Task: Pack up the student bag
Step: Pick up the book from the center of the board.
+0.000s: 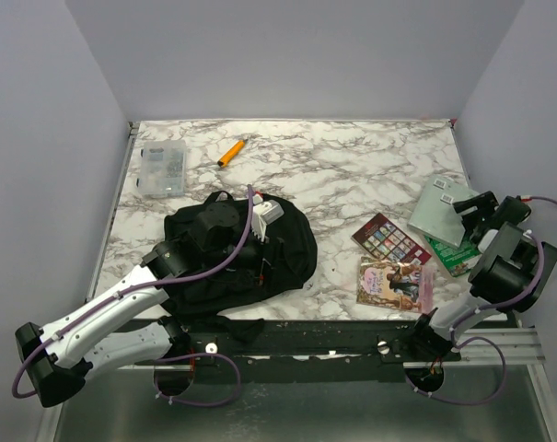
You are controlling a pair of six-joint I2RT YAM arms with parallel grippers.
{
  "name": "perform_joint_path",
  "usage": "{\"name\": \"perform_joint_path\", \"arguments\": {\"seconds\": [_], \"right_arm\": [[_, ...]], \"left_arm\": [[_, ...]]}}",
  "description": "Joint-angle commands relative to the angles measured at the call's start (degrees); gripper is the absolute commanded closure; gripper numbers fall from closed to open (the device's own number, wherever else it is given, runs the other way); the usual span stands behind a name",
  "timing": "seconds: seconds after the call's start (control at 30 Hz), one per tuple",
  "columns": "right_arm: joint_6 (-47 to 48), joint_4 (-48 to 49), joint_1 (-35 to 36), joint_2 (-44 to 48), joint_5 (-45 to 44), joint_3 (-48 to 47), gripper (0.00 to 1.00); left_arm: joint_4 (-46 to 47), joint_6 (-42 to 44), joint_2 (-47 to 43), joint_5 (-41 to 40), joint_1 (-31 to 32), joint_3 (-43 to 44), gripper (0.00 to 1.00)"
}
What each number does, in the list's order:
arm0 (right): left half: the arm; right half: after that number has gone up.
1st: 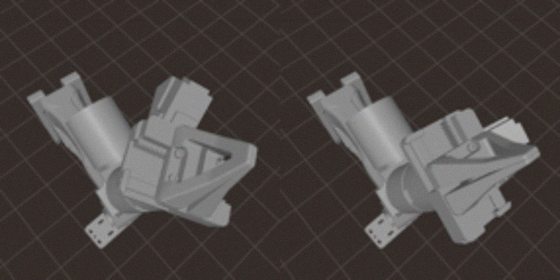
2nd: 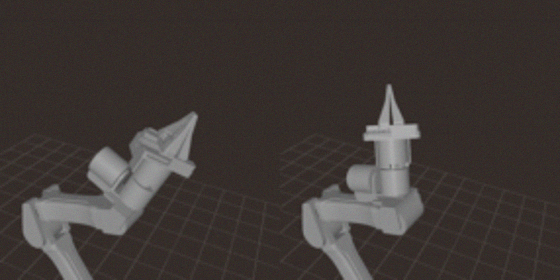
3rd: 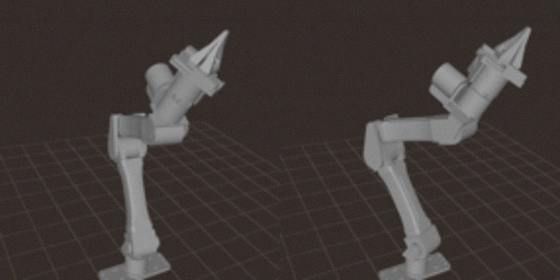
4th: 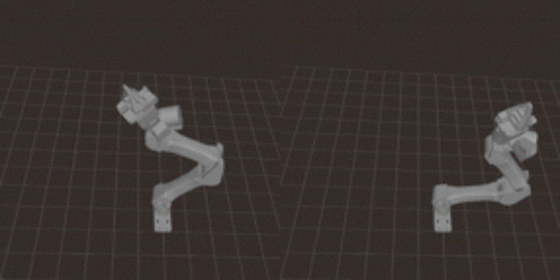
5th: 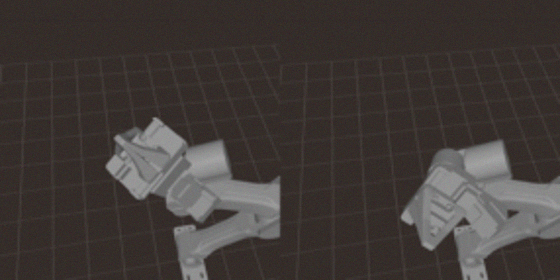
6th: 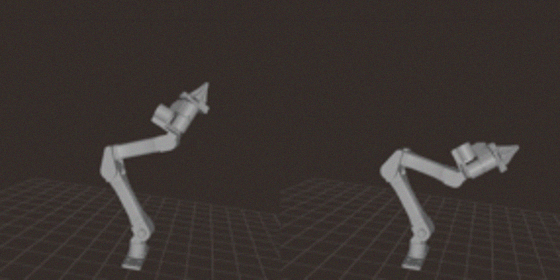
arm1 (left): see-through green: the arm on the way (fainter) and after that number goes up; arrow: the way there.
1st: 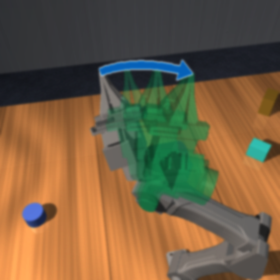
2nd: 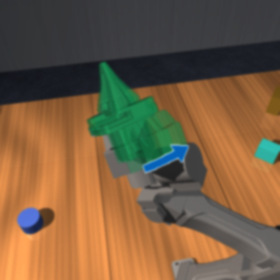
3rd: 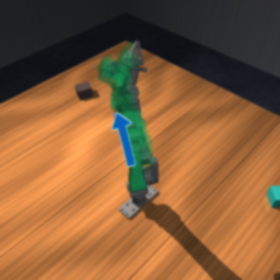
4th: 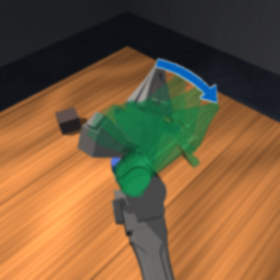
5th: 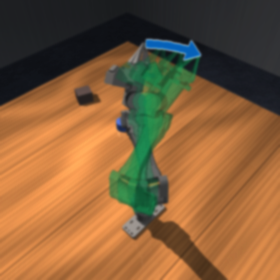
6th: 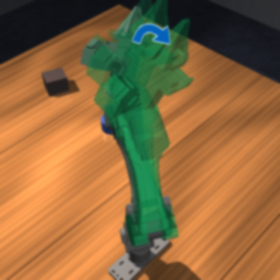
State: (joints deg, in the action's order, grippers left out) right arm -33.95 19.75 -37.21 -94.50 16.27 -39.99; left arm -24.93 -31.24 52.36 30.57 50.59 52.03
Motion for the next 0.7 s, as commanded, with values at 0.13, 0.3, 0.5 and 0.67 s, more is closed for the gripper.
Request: {"name": "perform_joint_path", "arguments": {"seconds": [0.13,0.3,0.5,0.67], "right_arm": [[-8.7,7.5,0.1,-7.7,4.7,1.9,0.30],[-9.2,11.8,1.4,-9.3,5.5,2.5,0.49],[-8.7,12.3,3.6,-4.1,6.9,2.4,0.77],[-7.8,6.1,5.0,0.9,7.0,-0.7,0.91]], "left_arm": [[1.3,-0.3,0.6,1.8,-0.3,1.3,0.14],[1.3,0.0,0.6,1.5,-0.4,1.4,0.14],[1.4,-0.3,0.9,1.0,-0.6,1.6,0.14],[1.8,-0.4,0.0,-0.1,-0.7,1.1,0.14]]}}
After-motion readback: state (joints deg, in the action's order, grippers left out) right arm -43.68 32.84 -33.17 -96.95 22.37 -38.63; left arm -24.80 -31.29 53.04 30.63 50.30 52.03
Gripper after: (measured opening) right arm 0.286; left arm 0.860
